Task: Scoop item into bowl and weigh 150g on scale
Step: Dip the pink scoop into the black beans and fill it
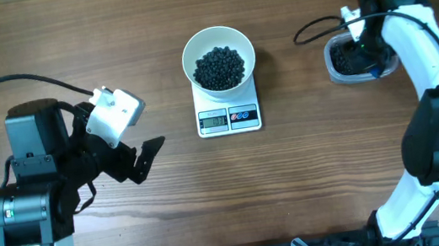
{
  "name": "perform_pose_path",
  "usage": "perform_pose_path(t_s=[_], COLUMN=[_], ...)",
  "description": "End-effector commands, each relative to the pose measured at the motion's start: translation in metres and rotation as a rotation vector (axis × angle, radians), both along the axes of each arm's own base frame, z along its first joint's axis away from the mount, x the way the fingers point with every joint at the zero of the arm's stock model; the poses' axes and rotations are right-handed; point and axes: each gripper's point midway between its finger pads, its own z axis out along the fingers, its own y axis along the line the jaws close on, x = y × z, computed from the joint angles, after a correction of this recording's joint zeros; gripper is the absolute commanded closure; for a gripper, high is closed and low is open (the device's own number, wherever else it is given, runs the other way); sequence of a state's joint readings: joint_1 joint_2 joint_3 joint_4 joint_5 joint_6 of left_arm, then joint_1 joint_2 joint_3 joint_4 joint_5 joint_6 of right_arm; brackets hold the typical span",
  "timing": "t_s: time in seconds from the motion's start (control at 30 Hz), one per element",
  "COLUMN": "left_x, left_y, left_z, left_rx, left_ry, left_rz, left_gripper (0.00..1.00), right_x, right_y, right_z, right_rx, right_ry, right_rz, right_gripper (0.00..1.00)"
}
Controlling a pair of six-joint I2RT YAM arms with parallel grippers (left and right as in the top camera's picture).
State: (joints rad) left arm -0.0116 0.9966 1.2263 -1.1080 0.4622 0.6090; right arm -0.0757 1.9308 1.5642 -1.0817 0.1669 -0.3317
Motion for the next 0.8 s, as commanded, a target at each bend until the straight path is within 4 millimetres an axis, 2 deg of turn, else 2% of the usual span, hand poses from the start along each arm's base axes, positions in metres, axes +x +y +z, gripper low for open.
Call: perform_pose_path(t_s=[0.0,0.13,0.3,0.47,0.77], left_x=[0.001,0.001,0.001,0.001,0.001], left_y=[-0.001,-0.001,-0.001,-0.001,-0.001], left_z=[0.007,0.007,0.007,0.007,0.007], left_rx=[-0.004,-0.004,-0.004,-0.003,-0.003], left_ry=[-0.023,-0.023,-0.023,-0.023,-0.023], left_rz=[-0.016,-0.016,-0.016,-0.016,-0.016], left_gripper=[0.00,0.00,0.00,0.00,0.00], right_x=[0.021,0.011,0.001,-0.004,-0.015], right_y=[0.018,0.030,0.037,0.028,-0.003], right_z=[0.008,0.010,0.009,0.010,0.013], right_rx=[0.206,0.355,0.400,0.422,0.555], right_ry=[-0.067,-0.047,-0.010,0.001,-0.021], right_rz=[0.040,0.078,0.100,0.068,-0.075], right_gripper=[0.96,0.96,0.96,0.96,0.96])
